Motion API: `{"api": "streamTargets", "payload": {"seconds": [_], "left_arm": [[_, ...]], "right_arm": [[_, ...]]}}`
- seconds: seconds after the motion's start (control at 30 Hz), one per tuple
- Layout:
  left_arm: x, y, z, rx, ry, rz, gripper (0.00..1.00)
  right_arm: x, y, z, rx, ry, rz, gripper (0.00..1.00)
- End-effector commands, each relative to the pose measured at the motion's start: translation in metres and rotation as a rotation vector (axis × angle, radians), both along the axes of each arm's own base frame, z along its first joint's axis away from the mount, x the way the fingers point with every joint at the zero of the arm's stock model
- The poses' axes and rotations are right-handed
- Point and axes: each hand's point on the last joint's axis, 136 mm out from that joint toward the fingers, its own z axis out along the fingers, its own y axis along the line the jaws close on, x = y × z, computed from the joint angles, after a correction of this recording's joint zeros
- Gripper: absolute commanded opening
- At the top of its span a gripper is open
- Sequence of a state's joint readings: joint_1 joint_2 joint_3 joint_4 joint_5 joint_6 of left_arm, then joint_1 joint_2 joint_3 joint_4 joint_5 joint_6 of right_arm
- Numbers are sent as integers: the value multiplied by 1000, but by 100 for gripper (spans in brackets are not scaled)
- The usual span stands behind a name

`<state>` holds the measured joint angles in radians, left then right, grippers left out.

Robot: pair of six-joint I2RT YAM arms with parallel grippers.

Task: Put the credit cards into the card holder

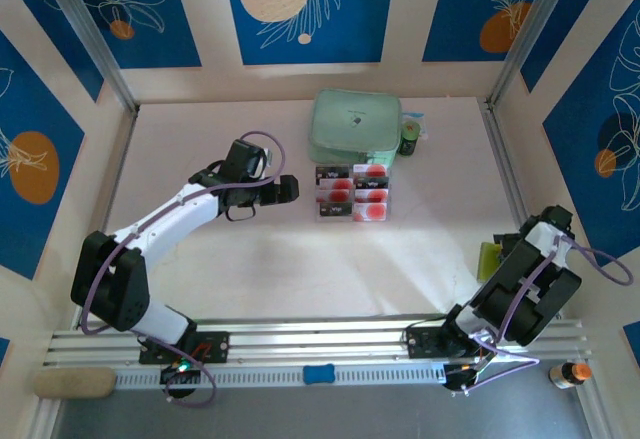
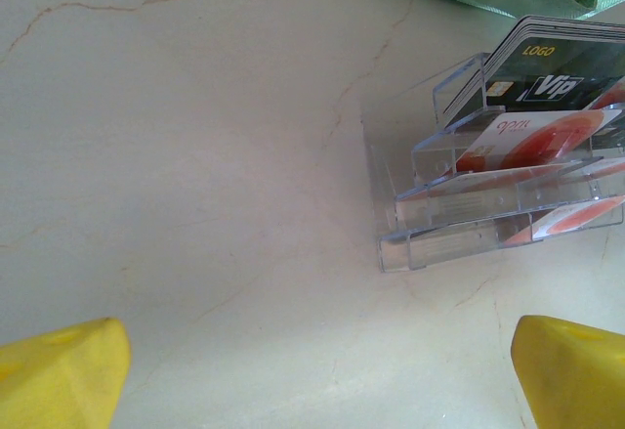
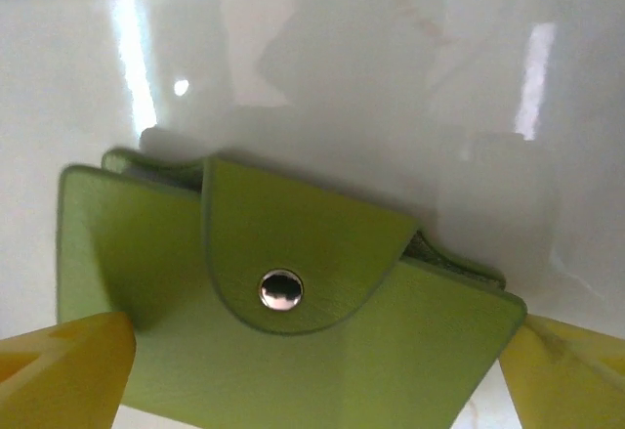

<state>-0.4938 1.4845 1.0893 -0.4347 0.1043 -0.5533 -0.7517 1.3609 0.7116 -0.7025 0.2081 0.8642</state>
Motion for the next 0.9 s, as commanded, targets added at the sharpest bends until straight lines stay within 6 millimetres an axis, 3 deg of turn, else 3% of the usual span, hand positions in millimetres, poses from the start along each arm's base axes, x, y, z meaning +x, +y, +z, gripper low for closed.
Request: {"api": "streamTargets", "payload": {"seconds": [0.0,0.3,0.43,0.6,0.87], "left_arm": [[0,-2,16,-39,-22,4,100],[-1,-1,14,-41,-24,9,100],[-2,-1,12,-45,-22,10,100],[-4,-4,12,-75,-25,12,100],[-2,-15,10,-141,-16,6,100]], "right_arm": [[29,11,8,16,-69,88,94],[99,60,24,31,-193,328,94],[118,79,31,76,-243,426,94],[107,89,43,103,-302,480,94],[65,47,33,122,-278,351,95]]}}
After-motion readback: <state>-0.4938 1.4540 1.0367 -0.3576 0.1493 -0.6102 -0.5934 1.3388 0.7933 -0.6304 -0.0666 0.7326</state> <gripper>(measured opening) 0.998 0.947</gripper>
